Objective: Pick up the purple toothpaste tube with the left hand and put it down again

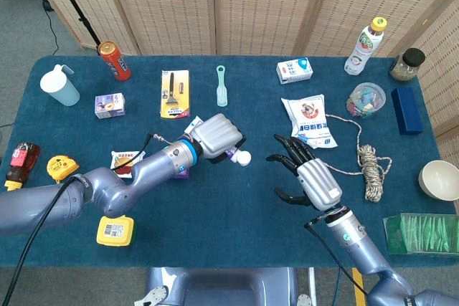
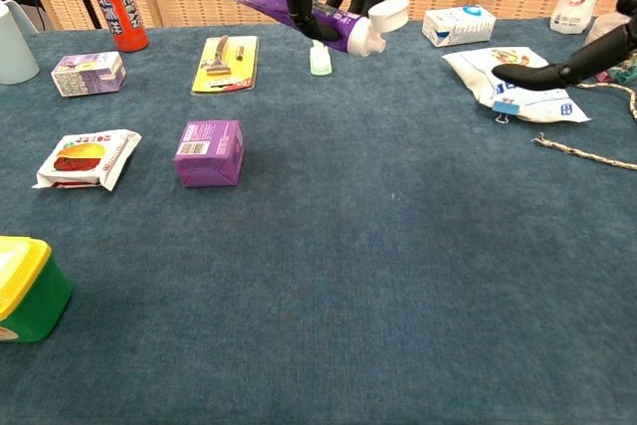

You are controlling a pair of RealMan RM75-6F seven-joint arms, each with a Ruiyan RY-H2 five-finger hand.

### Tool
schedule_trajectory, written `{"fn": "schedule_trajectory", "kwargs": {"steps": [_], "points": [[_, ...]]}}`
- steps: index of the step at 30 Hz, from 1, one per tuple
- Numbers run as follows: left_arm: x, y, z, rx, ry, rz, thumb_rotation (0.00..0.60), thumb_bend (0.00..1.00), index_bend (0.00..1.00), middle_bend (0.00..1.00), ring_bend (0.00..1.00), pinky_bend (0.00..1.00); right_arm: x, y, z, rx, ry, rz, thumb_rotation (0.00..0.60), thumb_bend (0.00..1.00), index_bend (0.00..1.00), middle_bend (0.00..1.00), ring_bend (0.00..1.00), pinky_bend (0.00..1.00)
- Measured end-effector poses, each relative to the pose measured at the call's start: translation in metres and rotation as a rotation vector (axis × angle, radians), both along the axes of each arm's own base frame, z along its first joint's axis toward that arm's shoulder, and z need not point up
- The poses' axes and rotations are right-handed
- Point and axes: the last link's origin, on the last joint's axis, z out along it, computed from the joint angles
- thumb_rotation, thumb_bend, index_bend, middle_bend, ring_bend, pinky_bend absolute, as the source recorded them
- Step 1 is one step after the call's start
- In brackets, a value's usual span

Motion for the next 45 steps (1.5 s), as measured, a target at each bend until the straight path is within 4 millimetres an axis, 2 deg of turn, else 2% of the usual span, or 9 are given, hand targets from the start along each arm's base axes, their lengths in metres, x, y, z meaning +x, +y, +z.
{"fn": "schedule_trajectory", "kwargs": {"steps": [8, 20, 33, 45], "points": [[0.015, -0.002, -0.008, 0.005, 0.024, -0.008, 0.600, 0.51, 0.50, 0.45, 0.41, 0.48, 0.008, -0.005, -0.008, 0.009, -0.003, 0.020, 0.600, 0.33, 0.24, 0.00, 0.00, 0.00], [0.027, -0.005, -0.019, 0.010, 0.038, -0.005, 0.600, 0.51, 0.50, 0.45, 0.42, 0.48, 0.020, -0.009, -0.014, 0.023, -0.009, 0.043, 0.600, 0.33, 0.24, 0.00, 0.00, 0.00], [0.030, -0.004, -0.023, 0.019, 0.034, 0.004, 0.600, 0.51, 0.50, 0.45, 0.42, 0.48, 0.026, -0.010, -0.022, 0.045, 0.007, 0.059, 0.600, 0.33, 0.25, 0.00, 0.00, 0.00], [0.029, -0.004, -0.020, 0.022, 0.018, 0.010, 0.600, 0.51, 0.50, 0.45, 0.42, 0.48, 0.023, -0.010, -0.027, 0.053, 0.035, 0.050, 0.600, 0.33, 0.25, 0.00, 0.00, 0.00]]}}
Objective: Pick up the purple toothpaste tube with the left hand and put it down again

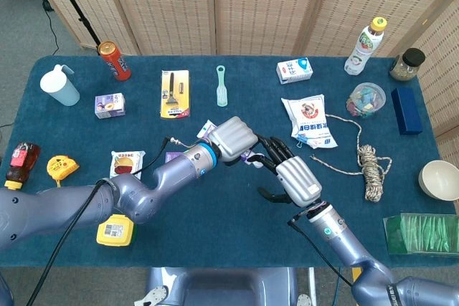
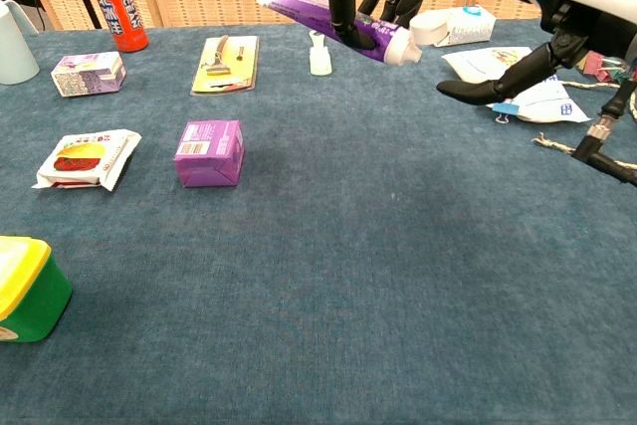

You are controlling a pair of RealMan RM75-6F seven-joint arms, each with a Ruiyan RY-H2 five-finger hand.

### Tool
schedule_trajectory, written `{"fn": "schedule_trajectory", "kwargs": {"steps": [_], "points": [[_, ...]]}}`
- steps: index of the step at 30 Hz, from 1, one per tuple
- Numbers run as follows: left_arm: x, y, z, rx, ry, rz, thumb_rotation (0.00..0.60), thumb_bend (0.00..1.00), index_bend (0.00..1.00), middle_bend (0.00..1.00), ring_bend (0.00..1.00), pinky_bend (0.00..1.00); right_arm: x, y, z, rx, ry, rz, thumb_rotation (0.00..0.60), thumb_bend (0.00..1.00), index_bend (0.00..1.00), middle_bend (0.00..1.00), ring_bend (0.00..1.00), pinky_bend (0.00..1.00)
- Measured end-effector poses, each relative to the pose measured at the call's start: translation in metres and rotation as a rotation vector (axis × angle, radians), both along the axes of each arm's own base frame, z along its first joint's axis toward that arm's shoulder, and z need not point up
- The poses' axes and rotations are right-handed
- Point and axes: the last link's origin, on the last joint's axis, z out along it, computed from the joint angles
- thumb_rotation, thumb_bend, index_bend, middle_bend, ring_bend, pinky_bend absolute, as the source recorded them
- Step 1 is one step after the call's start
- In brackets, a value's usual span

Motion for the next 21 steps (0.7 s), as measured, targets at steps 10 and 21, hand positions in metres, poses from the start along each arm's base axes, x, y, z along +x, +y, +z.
{"fn": "schedule_trajectory", "kwargs": {"steps": [10, 21], "points": [[-0.0017, 0.0006, 0.0013, 0.005, -0.004, 0.001, 0.600, 0.51, 0.50, 0.45, 0.42, 0.48, -0.0025, -0.0005, -0.0025, 0.004, 0.013, -0.009, 0.600, 0.33, 0.26, 0.00, 0.00, 0.00], [-0.0034, 0.0015, 0.0029, 0.011, -0.013, 0.002, 0.600, 0.51, 0.50, 0.46, 0.43, 0.48, -0.0055, -0.0015, -0.0072, 0.013, 0.025, -0.021, 0.600, 0.33, 0.28, 0.00, 0.00, 0.00]]}}
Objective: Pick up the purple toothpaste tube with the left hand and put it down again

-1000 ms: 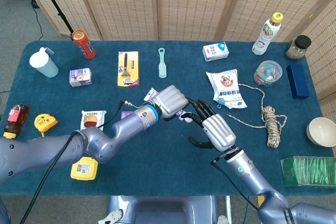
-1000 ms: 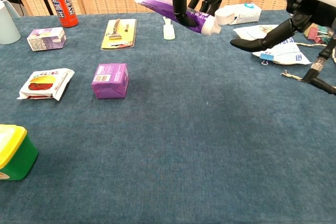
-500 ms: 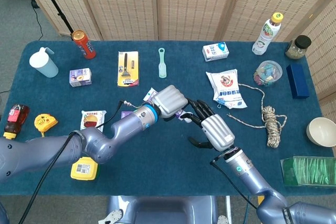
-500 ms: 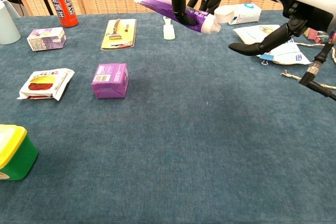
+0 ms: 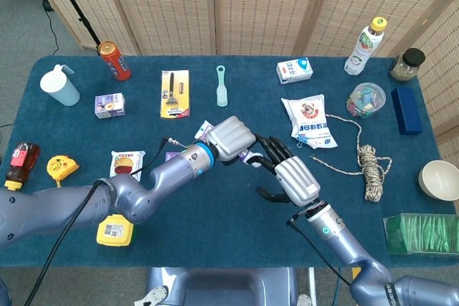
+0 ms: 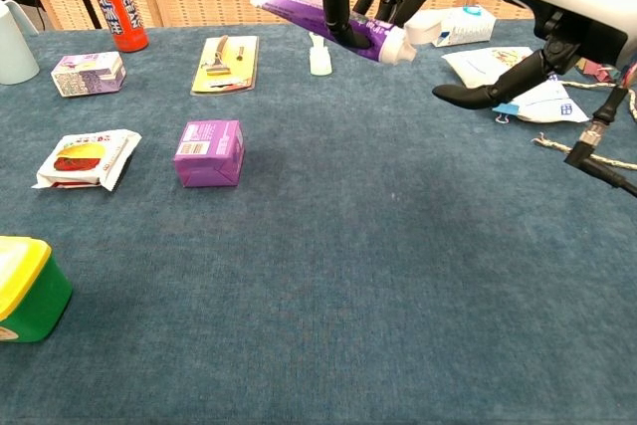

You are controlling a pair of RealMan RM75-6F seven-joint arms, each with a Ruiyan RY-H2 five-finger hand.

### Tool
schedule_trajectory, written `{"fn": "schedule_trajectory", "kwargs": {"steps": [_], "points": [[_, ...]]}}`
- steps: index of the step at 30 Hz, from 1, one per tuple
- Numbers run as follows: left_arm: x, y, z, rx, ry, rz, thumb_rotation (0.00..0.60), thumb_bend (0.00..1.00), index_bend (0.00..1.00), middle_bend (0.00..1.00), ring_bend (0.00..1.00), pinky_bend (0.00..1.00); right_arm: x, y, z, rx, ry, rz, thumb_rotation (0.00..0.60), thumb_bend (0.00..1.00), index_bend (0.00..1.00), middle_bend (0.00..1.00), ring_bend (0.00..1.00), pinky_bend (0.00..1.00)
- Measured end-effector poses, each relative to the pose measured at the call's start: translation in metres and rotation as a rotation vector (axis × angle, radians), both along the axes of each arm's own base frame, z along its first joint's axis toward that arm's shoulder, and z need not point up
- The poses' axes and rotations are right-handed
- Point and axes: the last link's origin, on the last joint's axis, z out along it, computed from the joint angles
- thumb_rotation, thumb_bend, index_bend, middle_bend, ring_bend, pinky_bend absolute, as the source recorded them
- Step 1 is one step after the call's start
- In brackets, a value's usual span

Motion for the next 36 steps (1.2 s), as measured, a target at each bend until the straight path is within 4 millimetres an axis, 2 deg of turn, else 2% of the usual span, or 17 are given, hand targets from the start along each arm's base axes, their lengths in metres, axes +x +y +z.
{"fn": "schedule_trajectory", "kwargs": {"steps": [16, 36], "points": [[0.000, -0.001, 0.003, -0.006, -0.043, 0.010, 0.600, 0.51, 0.50, 0.46, 0.43, 0.48, 0.001, -0.002, -0.005, 0.011, -0.005, 0.000, 0.600, 0.33, 0.28, 0.00, 0.00, 0.00], [-0.010, 0.003, 0.006, 0.007, -0.060, 0.037, 0.600, 0.51, 0.50, 0.46, 0.43, 0.48, -0.003, -0.003, -0.006, 0.016, 0.006, -0.010, 0.600, 0.33, 0.28, 0.00, 0.00, 0.00]]}}
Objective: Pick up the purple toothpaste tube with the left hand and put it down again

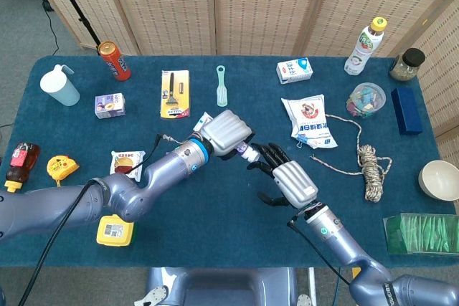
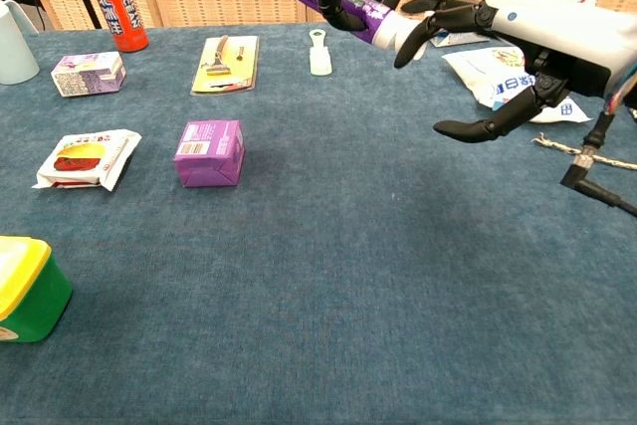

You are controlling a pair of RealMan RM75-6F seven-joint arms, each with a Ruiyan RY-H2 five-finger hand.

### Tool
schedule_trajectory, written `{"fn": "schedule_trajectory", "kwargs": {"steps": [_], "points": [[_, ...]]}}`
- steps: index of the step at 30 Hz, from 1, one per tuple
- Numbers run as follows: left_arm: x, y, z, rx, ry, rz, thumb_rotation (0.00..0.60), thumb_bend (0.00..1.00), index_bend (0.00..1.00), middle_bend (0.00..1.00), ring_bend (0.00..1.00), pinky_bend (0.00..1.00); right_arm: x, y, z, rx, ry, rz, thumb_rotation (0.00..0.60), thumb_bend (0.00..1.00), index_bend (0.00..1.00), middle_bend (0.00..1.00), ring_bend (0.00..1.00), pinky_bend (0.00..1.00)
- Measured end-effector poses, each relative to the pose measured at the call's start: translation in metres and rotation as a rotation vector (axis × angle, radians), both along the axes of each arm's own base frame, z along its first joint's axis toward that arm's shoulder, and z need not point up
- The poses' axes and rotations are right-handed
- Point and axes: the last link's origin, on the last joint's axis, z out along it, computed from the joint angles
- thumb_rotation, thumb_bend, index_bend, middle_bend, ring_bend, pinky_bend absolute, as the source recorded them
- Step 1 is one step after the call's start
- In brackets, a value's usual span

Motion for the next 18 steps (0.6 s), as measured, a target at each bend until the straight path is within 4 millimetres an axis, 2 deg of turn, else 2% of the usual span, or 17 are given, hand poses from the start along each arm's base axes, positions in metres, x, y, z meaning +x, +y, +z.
{"fn": "schedule_trajectory", "kwargs": {"steps": [10, 18], "points": [[-0.007, 0.001, 0.001, 0.002, -0.008, 0.015, 0.600, 0.51, 0.50, 0.46, 0.43, 0.48, 0.000, -0.001, 0.003, -0.006, -0.003, 0.002, 0.600, 0.33, 0.27, 0.00, 0.00, 0.00], [-0.020, 0.001, -0.001, 0.003, 0.014, 0.017, 0.600, 0.51, 0.50, 0.46, 0.42, 0.48, -0.006, -0.003, 0.015, -0.035, -0.002, -0.006, 0.600, 0.33, 0.26, 0.00, 0.00, 0.00]]}}
